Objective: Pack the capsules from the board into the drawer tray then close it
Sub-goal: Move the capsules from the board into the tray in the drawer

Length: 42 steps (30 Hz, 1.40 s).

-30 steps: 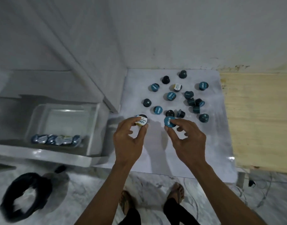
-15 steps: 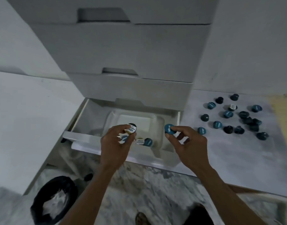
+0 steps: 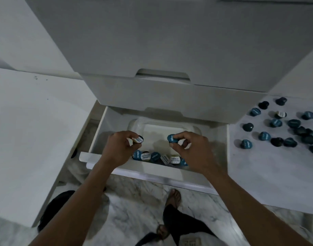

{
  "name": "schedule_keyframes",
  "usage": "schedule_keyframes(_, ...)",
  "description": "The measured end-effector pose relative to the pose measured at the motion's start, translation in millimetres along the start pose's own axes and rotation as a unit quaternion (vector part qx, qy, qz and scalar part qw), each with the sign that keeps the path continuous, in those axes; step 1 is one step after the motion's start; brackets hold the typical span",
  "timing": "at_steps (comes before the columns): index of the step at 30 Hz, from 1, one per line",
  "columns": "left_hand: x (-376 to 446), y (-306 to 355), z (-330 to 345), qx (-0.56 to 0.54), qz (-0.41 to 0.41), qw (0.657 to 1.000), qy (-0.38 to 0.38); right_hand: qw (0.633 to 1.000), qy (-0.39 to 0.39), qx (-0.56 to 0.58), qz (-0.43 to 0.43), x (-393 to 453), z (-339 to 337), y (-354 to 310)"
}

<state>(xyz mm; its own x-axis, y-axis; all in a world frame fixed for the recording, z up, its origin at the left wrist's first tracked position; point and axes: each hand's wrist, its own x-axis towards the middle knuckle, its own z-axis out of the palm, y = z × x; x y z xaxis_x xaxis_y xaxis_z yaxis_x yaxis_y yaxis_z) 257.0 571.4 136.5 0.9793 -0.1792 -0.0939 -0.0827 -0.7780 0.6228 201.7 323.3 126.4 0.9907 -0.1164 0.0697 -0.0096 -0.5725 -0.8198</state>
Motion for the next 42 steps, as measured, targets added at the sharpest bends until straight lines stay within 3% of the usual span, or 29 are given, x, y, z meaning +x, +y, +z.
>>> schedule_keyframes(5, 32, -22, 8, 0.062, 0.054, 0.990, -0.117, 0.993, -0.103, -0.050, 0.030, 28, 42, 13)
schedule_keyframes(10, 56, -37, 17, 0.083, 0.054, 0.979, -0.178, 0.978, -0.183, -0.085, 0.052, 43, 67, 13)
schedule_keyframes(18, 75, -53, 24, 0.106, 0.086, 0.965, -0.222, 0.969, -0.215, -0.099, 0.076, 58, 94, 8)
schedule_keyframes(42, 82, -57, 15, 0.130, 0.075, 0.946, -0.289, 0.956, -0.261, -0.100, 0.086, 59, 97, 8)
